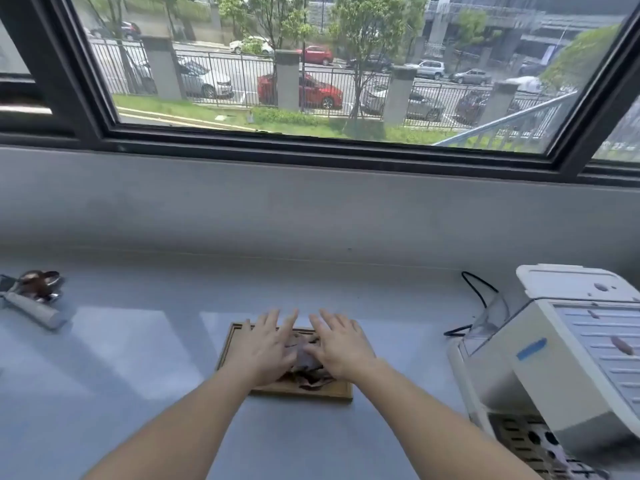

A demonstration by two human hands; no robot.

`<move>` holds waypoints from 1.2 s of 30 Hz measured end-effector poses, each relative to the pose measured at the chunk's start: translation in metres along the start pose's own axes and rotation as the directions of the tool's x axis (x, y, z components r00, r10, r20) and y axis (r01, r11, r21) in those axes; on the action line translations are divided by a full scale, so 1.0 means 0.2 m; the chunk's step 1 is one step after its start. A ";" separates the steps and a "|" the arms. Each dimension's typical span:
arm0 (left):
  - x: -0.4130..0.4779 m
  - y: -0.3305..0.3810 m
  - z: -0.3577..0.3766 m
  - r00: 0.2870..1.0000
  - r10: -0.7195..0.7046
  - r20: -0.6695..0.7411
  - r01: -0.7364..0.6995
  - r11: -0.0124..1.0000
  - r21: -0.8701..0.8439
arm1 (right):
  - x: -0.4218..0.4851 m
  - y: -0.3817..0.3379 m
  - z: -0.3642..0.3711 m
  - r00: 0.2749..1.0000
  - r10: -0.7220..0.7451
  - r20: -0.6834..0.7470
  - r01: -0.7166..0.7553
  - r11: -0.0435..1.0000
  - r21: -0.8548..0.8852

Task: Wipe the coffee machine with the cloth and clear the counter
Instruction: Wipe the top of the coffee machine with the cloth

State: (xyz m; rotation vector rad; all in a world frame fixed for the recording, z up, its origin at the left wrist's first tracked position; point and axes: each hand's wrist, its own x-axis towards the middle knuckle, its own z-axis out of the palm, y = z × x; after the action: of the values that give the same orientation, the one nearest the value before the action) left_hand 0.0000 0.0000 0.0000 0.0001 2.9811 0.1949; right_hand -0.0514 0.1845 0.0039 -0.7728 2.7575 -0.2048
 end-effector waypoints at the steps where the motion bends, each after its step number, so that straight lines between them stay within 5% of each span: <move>1: -0.01 -0.01 0.02 0.999 0.007 0.047 -0.005 0.999 -0.040 | -0.01 -0.01 0.02 1.000 -0.008 0.020 0.009 1.000 -0.010; 6: 0.00 -0.05 0.15 0.987 0.022 0.158 -0.006 0.995 -0.100 | -0.03 0.00 0.15 0.997 -0.039 0.065 0.041 0.999 -0.028; 15: 0.07 -0.09 0.21 0.994 0.045 0.103 -0.004 0.931 -0.365 | 0.06 0.00 0.23 0.998 0.006 0.055 -0.019 0.971 0.237; 25: 0.07 -0.09 0.13 0.998 0.034 0.057 -0.013 0.943 -0.333 | 0.07 0.02 0.11 0.998 0.058 0.030 -0.064 0.950 0.306; 31: 0.08 -0.06 0.00 0.996 0.082 0.034 -0.051 0.838 -0.544 | -0.03 0.07 -0.04 0.993 0.116 0.001 -0.109 0.935 0.339; 36: 0.11 0.03 -0.19 0.975 0.221 0.030 -0.146 0.736 -0.661 | -0.20 0.14 -0.23 0.980 0.201 0.007 -0.173 0.827 0.535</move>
State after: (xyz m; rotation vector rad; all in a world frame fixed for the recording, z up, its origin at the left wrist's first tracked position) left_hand -0.0279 0.0006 0.0353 0.2184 2.6287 1.2170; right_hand -0.0452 0.2319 0.0500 -0.3450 2.5879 -0.9155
